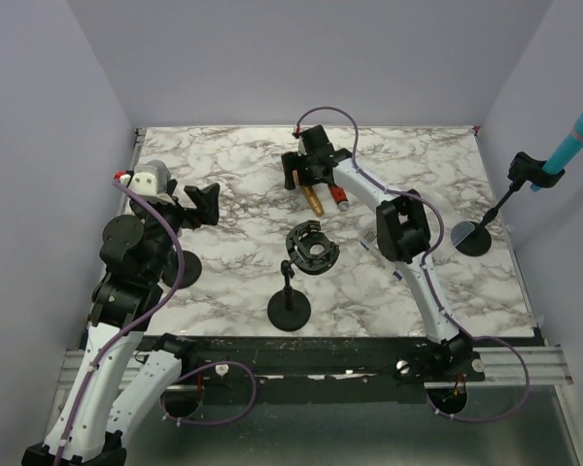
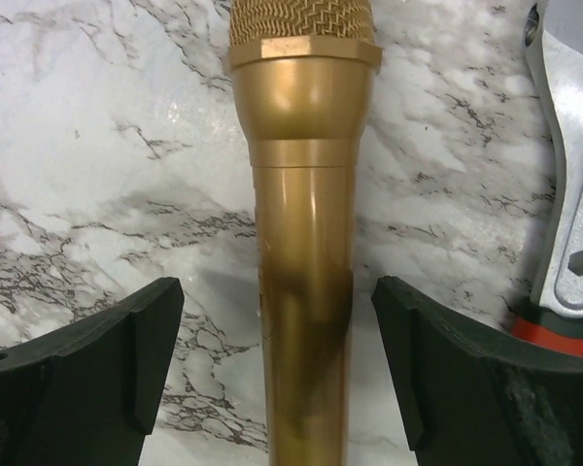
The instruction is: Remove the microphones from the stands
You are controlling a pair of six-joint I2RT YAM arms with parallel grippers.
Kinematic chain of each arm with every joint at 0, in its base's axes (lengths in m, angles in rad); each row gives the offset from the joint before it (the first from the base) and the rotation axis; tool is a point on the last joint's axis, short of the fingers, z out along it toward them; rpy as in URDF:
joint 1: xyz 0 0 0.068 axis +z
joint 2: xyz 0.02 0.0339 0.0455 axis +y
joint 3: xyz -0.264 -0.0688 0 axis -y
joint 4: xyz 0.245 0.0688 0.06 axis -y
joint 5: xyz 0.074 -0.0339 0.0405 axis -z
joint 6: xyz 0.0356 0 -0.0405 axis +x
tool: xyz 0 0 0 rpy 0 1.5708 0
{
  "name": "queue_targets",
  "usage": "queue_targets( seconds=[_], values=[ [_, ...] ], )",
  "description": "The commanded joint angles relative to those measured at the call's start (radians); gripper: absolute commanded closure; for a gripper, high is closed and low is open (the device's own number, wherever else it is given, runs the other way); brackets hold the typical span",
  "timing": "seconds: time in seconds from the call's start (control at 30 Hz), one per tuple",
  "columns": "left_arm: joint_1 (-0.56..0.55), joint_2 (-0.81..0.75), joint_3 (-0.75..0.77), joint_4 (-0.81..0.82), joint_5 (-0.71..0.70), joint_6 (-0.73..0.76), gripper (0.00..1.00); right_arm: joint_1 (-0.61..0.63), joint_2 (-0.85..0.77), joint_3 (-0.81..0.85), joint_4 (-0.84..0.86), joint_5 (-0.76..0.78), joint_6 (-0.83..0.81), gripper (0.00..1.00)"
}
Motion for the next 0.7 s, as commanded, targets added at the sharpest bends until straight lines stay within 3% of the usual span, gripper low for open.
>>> queue_targets(
  seconds=[0.0, 0.17, 0.37, 0.53, 0.67],
  values=[
    [-0.004, -0.008, -0.005, 0.023, 0.02, -0.009, 0.07, 0.002, -0.031, 0.068, -0.13, 0.055, -0.006, 0.1],
    [-0.004, -0.01, -0.005, 0.023, 0.027, -0.013, 0.07, 0.001, -0.11, 0.1, -0.182, 0.125, -0.011, 0.0],
    [-0.003, -0.007, -0.005, 0.027, 0.046, -0.015, 0.07, 0.001, -0.299, -0.015, -0.171, 0.217, -0.002, 0.0],
    [-0.005, 0.0, -0.007, 0.047, 0.17, -0.027, 0.05, -0.006, -0.535, -0.306, -0.085, 0.264, 0.07, 0.0],
    [-0.008, 0.023, -0.004, 0.081, 0.352, -0.053, 0.05, -0.009, -0.768, -0.624, 0.039, 0.175, 0.14, 0.0]
  ],
)
